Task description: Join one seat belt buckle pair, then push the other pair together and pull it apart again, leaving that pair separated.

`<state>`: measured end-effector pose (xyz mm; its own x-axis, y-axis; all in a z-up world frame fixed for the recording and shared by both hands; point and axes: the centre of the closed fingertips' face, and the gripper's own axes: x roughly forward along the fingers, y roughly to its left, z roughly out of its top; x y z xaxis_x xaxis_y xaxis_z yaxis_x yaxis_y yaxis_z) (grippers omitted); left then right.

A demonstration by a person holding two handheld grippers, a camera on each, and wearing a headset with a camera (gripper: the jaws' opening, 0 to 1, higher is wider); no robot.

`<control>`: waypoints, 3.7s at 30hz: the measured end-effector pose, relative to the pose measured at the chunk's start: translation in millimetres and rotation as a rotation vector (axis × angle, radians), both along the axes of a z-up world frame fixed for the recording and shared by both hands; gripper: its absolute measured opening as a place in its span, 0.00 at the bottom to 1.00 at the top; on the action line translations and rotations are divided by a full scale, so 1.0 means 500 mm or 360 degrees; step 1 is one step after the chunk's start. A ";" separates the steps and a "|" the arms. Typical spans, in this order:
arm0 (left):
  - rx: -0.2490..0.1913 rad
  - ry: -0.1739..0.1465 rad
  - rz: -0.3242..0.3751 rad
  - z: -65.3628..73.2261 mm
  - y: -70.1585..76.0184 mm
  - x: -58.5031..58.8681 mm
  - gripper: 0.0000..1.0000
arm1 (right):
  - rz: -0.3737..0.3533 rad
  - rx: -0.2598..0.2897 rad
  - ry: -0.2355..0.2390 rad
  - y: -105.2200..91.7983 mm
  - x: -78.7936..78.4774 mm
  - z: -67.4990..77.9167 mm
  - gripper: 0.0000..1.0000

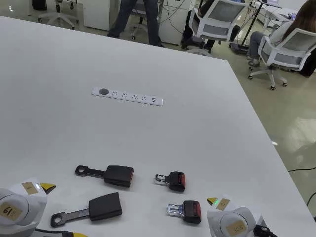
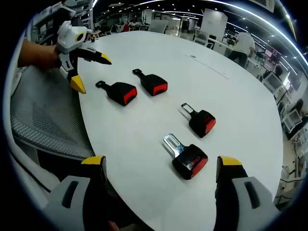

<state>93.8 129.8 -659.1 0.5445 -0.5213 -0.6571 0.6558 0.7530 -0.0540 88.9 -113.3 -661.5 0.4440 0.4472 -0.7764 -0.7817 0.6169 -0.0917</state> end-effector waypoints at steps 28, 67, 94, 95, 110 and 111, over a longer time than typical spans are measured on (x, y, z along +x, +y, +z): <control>0.0004 0.0005 -0.0020 0.001 -0.007 -0.002 0.90 | -0.0013 0.0007 0.0002 -0.002 0.002 0.003 0.91; 0.0011 0.0025 -0.0041 -0.005 -0.012 -0.011 0.89 | -0.0027 0.0008 -0.0003 -0.003 -0.005 0.007 0.90; 0.0006 0.0033 -0.0056 -0.003 -0.014 -0.016 0.86 | -0.0049 0.0016 -0.0002 -0.011 0.004 0.000 0.90; 0.0007 0.0034 -0.0058 -0.004 -0.013 -0.016 0.86 | -0.0051 0.0016 -0.0005 -0.013 0.007 0.001 0.90; 0.0043 -0.0066 -0.0300 0.016 -0.059 0.030 0.62 | 0.0121 -0.0032 -0.0020 -0.021 0.036 0.002 0.72; 0.0067 -0.0074 -0.0337 0.013 -0.065 0.034 0.59 | 0.0150 -0.0036 -0.0008 -0.020 0.038 0.002 0.67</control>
<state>110.9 97.5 -652.6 0.4560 -0.6001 -0.6573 0.8007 0.5990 0.0086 107.7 -123.5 -660.6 0.4046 0.4695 -0.7848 -0.8357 0.5382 -0.1089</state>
